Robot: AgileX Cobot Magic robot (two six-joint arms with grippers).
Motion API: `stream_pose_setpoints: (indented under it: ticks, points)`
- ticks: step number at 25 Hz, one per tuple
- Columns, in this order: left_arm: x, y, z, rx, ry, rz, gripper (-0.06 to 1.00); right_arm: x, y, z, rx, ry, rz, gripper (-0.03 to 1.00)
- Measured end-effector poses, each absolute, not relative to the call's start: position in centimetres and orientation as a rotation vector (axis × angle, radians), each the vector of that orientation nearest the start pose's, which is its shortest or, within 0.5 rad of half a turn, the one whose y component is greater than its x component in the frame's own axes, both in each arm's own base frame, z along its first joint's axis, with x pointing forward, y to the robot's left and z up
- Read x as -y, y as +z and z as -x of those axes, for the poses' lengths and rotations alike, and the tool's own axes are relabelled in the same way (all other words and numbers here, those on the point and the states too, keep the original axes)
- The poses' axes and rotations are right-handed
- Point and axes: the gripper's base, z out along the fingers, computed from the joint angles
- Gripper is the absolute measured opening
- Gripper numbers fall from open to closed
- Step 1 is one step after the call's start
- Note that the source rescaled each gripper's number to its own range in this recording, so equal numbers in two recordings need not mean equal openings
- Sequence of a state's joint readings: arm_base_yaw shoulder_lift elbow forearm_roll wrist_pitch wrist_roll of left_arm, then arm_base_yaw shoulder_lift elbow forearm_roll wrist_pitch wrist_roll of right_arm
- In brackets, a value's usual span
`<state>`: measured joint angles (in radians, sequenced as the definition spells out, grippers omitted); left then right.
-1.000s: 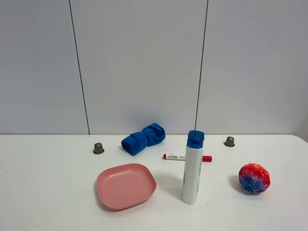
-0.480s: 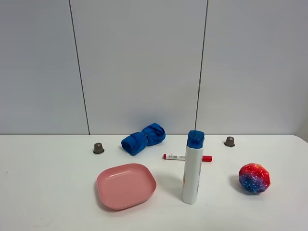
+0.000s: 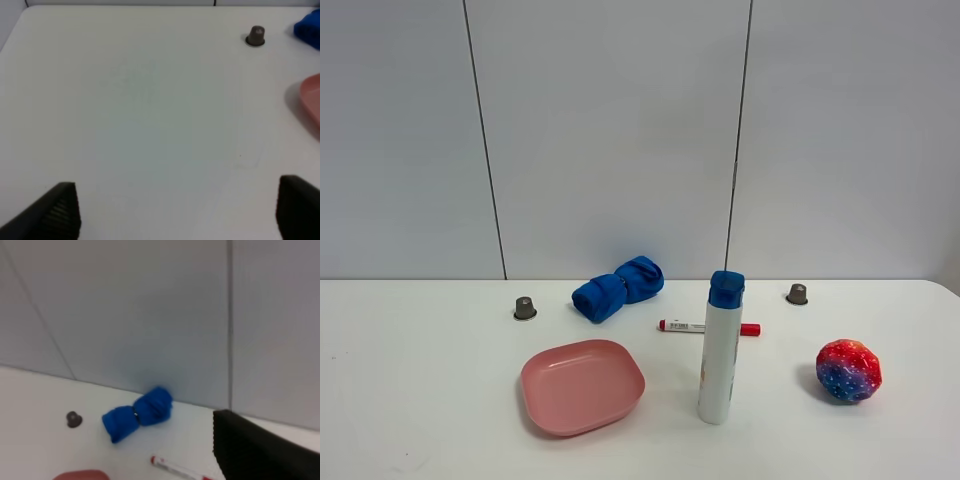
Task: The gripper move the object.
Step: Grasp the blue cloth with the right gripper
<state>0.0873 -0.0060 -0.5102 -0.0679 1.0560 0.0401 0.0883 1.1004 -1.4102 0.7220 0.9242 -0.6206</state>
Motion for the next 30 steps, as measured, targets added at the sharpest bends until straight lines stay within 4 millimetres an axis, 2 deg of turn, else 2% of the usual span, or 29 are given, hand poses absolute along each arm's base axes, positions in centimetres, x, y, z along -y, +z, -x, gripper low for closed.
stream_pose_setpoints:
  ticks: [4,7,10,13,16,20,30]
  points:
    - [0.6,28.1,0.6,-2.021,0.000,0.044,1.00,-11.6,48.4,-25.9,-1.858,0.528,0.715,1.00]
    - [0.6,28.1,0.6,-2.021,0.000,0.044,1.00,-15.8,48.2,-29.7,-1.914,0.563,0.696,1.00]
    - [0.6,28.1,0.6,-2.021,0.000,0.044,1.00,-19.7,46.9,-33.4,-1.987,0.535,0.646,1.00]
    - [0.6,28.1,0.6,-2.021,0.000,0.044,1.00,-22.9,44.7,-35.8,-2.082,0.506,0.598,1.00]
    - [0.6,28.1,0.6,-2.021,0.000,0.044,1.00,-25.0,42.2,-37.4,-2.175,0.496,0.517,1.00]
    - [0.6,28.1,0.6,-2.021,0.000,0.044,1.00,-26.8,38.9,-38.7,-2.279,0.502,0.426,1.00]
    - [0.6,28.1,0.6,-2.021,0.000,0.044,1.00,-29.5,29.1,-42.6,-2.520,0.575,-0.005,1.00]
